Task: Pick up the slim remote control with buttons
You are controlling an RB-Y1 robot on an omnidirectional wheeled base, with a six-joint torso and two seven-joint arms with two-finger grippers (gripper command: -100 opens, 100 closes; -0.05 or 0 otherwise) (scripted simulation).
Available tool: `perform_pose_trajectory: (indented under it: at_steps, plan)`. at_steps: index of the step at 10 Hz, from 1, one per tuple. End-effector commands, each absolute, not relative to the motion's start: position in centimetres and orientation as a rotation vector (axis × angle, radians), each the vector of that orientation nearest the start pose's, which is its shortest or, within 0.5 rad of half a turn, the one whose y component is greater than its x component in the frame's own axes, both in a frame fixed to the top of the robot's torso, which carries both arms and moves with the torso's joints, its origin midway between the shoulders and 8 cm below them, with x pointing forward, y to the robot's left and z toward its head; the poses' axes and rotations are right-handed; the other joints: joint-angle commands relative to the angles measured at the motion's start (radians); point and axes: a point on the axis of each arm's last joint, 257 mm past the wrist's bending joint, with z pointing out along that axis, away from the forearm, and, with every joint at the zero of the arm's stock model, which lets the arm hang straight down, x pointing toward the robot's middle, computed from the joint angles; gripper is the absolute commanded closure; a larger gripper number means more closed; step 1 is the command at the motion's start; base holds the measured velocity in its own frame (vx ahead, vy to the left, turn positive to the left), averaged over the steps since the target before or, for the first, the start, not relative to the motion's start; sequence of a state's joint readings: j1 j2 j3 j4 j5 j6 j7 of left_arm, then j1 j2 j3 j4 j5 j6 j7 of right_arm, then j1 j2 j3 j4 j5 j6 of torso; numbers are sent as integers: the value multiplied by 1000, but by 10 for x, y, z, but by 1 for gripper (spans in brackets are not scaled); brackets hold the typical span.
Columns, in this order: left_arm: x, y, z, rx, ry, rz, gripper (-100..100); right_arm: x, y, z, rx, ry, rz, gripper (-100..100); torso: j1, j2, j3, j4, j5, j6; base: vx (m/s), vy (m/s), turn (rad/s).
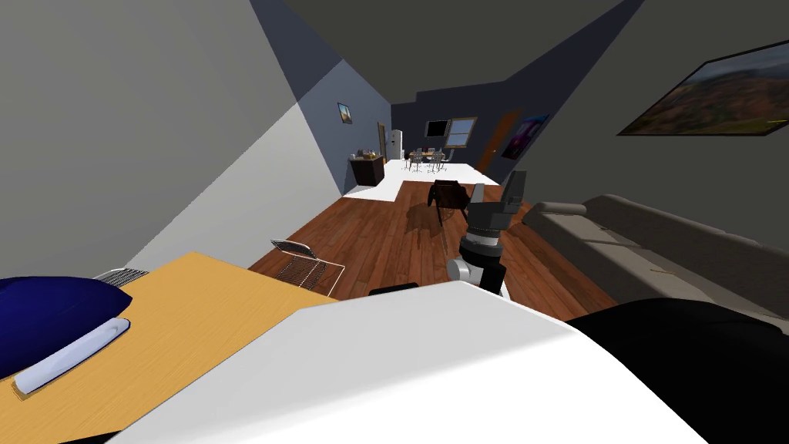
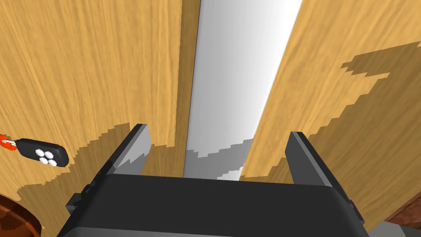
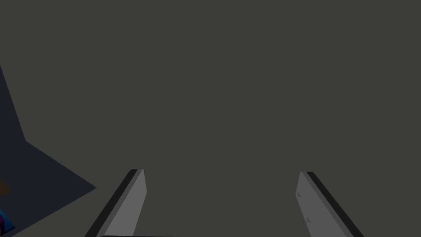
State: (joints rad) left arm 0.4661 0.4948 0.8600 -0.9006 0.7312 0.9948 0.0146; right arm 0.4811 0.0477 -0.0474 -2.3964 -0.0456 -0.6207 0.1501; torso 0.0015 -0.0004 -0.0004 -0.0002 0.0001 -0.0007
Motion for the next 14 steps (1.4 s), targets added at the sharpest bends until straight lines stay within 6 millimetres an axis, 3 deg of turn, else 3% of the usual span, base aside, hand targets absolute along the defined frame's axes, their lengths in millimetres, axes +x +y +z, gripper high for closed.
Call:
perform_pose_trajectory:
  at_steps: [1,4,5,6,7,9,11,12,14]
  plan:
    - [-75,613,-520,-3026,321,10,-100,288,-292,99,464,398,1188,0,0,0,0,0,0,0,14,32,-47]
    - [-89,596,-524,-3109,230,12,-100,288,-292,99,464,398,1188,0,0,0,0,0,0,0,14,44,-88]
    - [-85,601,-524,-3090,248,12,-100,288,-292,99,464,398,1188,0,0,0,0,0,0,0,9,24,-16]
    - [-86,600,-525,-3094,246,12,0,288,-292,99,464,398,1188,0,-1,0,0,0,0,0,0,0,0]
    - [-81,593,-535,-3094,252,12,-100,288,-292,99,464,398,1188,0,-2,1,0,0,0,0,-11,32,28]
    - [-75,583,-548,-3094,260,12,-100,288,-292,99,464,398,1188,0,0,2,1,0,0,0,-11,58,23]
    - [-75,582,-548,-3095,259,12,-100,288,-292,99,464,398,1188,0,0,2,1,1,0,0,-14,27,0]
    - [-75,582,-548,-3094,259,12,100,288,-292,99,464,398,1188,0,-2,2,1,0,0,0,0,0,0]
    - [-75,580,-549,-3097,263,14,100,288,-292,99,464,398,1188,0,-1,1,1,1,0,-1,0,0,0]
